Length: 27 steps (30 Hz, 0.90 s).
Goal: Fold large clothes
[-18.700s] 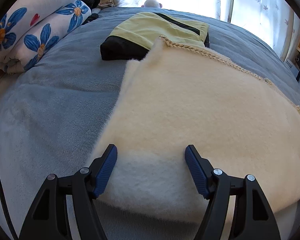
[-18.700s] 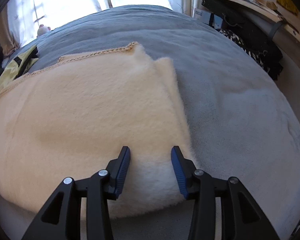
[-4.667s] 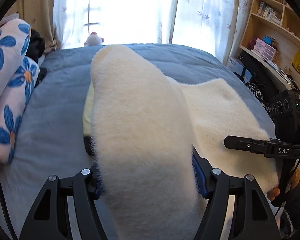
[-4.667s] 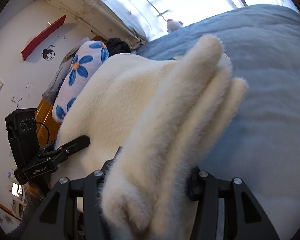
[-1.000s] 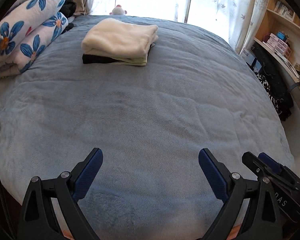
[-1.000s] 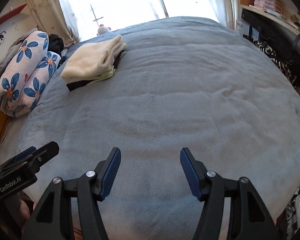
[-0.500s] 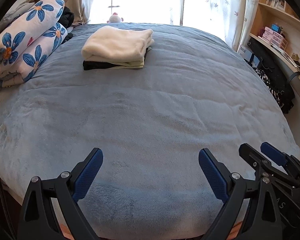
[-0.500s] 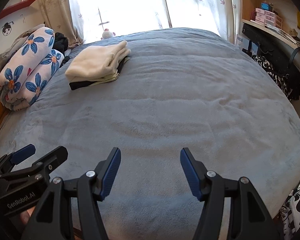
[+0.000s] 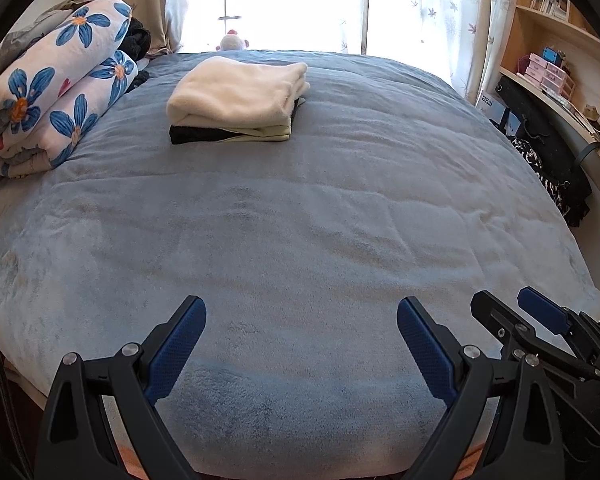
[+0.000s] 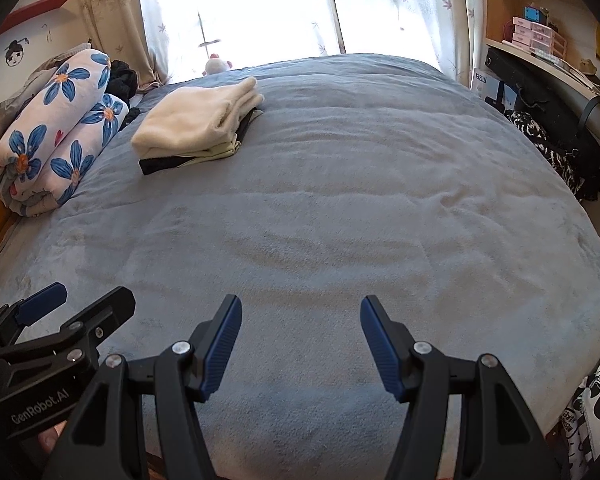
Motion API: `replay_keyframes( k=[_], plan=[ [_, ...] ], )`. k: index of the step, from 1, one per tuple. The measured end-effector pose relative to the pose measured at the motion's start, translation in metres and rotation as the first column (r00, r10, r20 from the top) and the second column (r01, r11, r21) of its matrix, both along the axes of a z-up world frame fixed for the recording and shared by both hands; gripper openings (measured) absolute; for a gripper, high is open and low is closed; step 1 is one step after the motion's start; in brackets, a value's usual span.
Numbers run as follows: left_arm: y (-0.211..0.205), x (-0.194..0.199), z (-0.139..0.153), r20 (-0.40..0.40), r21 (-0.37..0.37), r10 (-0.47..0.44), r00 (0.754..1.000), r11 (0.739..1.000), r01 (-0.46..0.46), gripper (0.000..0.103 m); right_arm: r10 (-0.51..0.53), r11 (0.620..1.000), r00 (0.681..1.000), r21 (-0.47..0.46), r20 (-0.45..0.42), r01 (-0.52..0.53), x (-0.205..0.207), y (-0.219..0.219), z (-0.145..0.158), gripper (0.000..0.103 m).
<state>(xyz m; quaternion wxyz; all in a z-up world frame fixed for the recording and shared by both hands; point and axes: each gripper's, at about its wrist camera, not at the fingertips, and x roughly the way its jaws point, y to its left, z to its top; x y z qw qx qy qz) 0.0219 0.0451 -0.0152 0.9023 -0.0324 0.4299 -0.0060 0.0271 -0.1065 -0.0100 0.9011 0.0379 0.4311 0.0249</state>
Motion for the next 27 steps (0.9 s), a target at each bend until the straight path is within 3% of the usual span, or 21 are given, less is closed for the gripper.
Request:
replay_keyframes(
  k=[27],
  plan=[
    [-0.0035,-0.0012,-0.0026,-0.016,0.018,0.016,1.000,1.000,-0.015,0.096,-0.011,1.000,1.000,0.005,0.002,0.011,-0.0040,0.0006,-0.0030,0.062]
  ],
)
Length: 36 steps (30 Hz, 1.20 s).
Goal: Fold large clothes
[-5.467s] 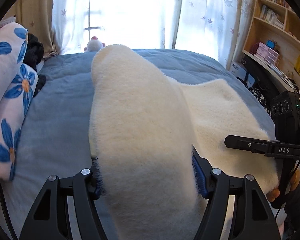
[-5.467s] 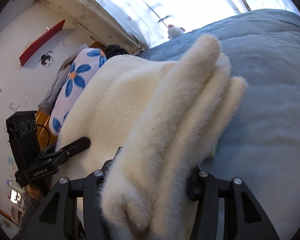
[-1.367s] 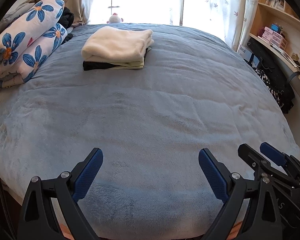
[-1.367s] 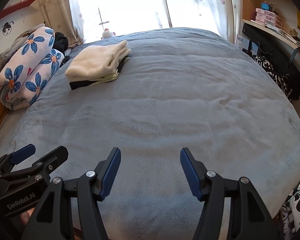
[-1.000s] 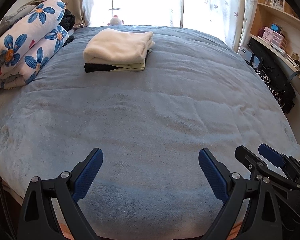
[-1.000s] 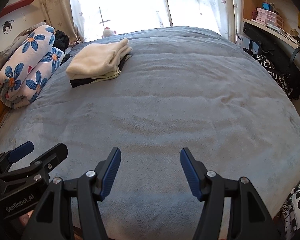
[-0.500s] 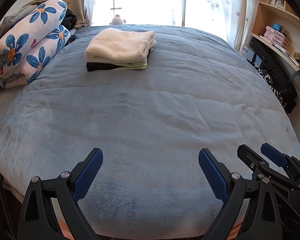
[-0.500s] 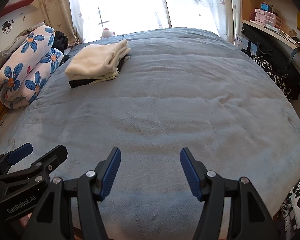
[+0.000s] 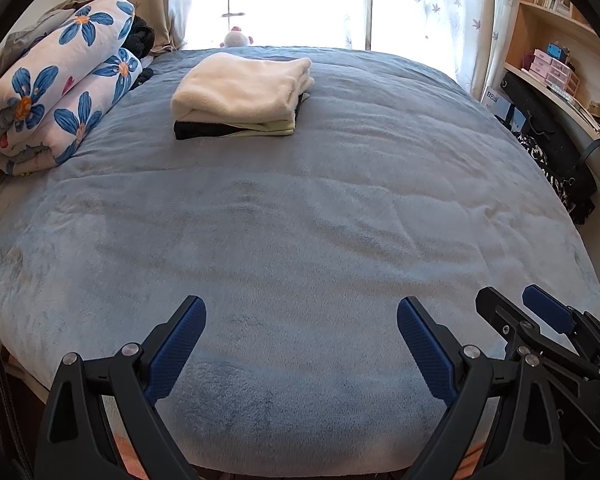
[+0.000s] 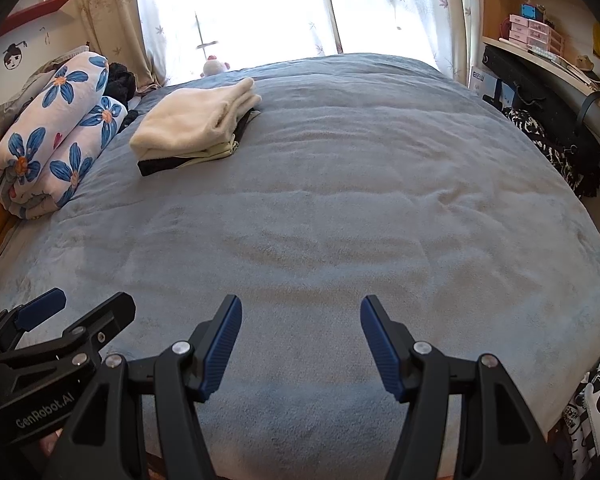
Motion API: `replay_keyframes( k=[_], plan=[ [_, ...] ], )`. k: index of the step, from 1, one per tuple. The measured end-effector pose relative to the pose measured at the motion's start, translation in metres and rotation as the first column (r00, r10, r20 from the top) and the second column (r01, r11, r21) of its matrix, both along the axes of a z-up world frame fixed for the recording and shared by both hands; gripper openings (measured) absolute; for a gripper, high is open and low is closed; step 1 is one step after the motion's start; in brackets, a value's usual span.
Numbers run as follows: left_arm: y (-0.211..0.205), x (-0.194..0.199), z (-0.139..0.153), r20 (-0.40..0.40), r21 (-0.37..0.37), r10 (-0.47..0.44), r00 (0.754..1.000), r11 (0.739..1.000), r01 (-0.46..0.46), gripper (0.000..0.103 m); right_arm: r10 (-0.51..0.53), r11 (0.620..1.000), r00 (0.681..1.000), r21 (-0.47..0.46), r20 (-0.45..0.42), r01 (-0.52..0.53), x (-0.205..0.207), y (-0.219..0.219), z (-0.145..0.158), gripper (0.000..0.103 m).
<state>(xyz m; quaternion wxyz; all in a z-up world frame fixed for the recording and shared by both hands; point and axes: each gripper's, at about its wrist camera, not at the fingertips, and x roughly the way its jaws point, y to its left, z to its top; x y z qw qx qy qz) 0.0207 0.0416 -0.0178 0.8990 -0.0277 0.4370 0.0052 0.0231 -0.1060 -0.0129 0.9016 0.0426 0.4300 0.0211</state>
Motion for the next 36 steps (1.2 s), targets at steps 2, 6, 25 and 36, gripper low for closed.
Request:
replay_keyframes(
  k=[2,6,25,36],
  plan=[
    [0.0003,-0.0001,-0.0003,-0.001,0.001,0.001,1.000,1.000,-0.001,0.096,0.000,1.000,1.000,0.000,0.000,0.000,-0.0004,-0.0002,0.0000,0.062],
    [0.0008,-0.0002,-0.0006,-0.001,0.001,0.001,1.000,1.000,-0.001,0.096,0.001,1.000,1.000,0.001,0.000,-0.001,0.0000,-0.0001,-0.0001,0.062],
    [0.0021,-0.0016,-0.0023,-0.006,0.004,0.004,1.000,1.000,-0.004,0.096,-0.002,1.000,1.000,0.003,-0.003,0.002,0.0000,-0.0004,-0.0006,0.062],
    [0.0016,-0.0009,-0.0028,-0.015,0.003,0.004,1.000,1.000,-0.004,0.096,-0.005,1.000,1.000,0.004,-0.005,0.005,-0.0010,-0.0001,-0.0019,0.062]
  ],
)
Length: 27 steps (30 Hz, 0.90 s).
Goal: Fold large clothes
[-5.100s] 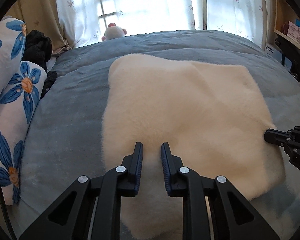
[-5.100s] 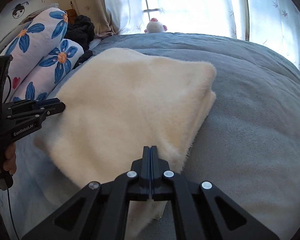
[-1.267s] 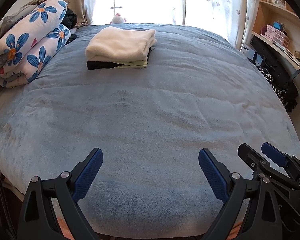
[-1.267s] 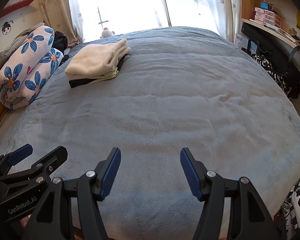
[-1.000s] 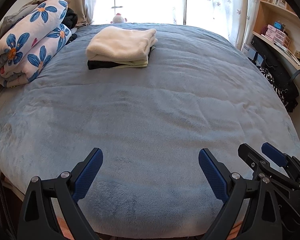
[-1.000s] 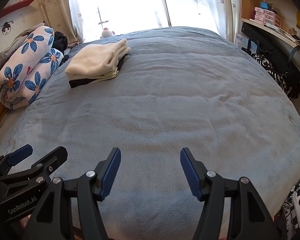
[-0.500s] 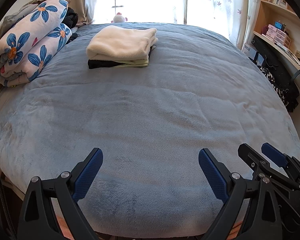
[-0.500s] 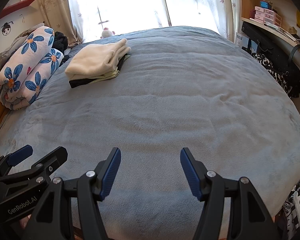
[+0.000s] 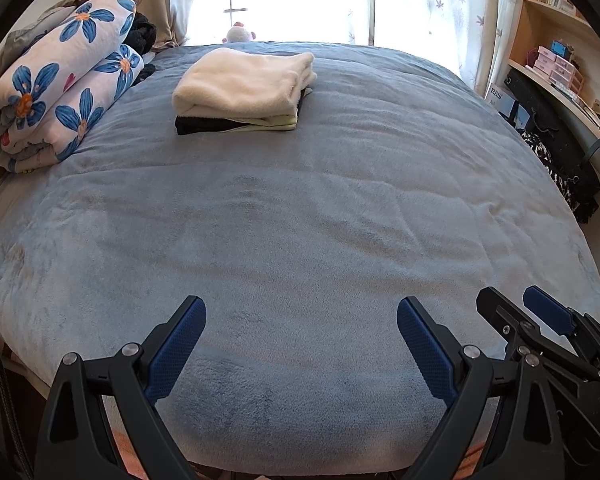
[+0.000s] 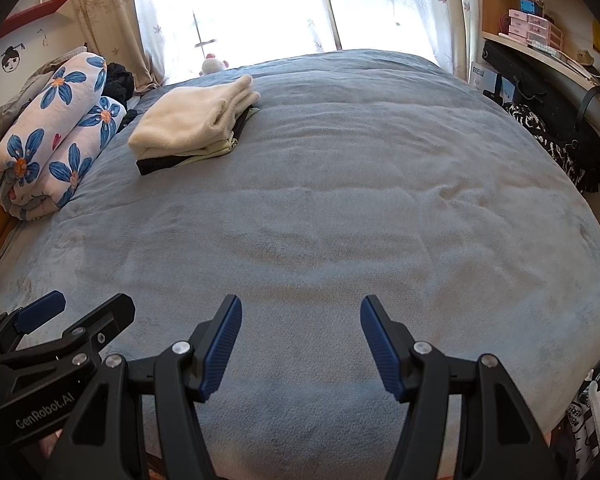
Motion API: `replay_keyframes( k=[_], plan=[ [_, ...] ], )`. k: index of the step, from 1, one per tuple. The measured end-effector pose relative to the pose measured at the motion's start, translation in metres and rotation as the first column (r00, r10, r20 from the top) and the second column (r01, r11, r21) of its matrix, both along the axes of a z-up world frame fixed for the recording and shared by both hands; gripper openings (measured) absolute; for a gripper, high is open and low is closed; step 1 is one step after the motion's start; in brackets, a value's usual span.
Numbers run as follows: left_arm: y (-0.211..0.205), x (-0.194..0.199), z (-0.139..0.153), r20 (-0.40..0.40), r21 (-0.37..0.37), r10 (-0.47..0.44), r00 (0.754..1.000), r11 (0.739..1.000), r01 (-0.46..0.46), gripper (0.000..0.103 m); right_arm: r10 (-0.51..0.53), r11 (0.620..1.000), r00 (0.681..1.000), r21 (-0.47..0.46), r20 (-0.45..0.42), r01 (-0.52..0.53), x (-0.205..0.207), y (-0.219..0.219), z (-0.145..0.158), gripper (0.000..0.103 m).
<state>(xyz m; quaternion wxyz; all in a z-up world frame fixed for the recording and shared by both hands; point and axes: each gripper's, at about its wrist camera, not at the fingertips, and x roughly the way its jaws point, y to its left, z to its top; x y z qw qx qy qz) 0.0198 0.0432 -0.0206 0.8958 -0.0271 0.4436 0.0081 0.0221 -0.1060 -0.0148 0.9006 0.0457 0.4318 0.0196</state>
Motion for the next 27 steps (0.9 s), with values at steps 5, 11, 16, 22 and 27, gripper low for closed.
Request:
replay_keyframes(
  k=[5,11,16,22,27],
  plan=[
    [-0.001,0.000,0.000,-0.001,0.001,0.001,1.000,1.000,-0.001,0.096,-0.002,1.000,1.000,0.001,0.000,0.002,0.001,0.000,-0.002,0.062],
    [-0.001,0.001,0.000,-0.001,0.003,0.000,1.000,1.000,0.000,0.096,-0.002,1.000,1.000,0.004,-0.003,0.002,0.001,0.000,-0.003,0.062],
    [0.000,0.002,0.000,-0.004,0.007,-0.001,1.000,1.000,0.001,0.096,-0.003,1.000,1.000,0.005,-0.006,0.003,0.001,0.000,-0.004,0.062],
    [0.000,0.005,-0.002,-0.013,0.011,-0.004,1.000,1.000,0.005,0.096,-0.005,1.000,1.000,0.009,-0.016,0.005,0.003,0.001,-0.010,0.062],
    [0.003,0.008,-0.003,-0.020,0.009,-0.010,1.000,1.000,0.010,0.096,-0.006,1.000,1.000,0.010,-0.020,0.006,0.005,0.002,-0.011,0.062]
  ],
)
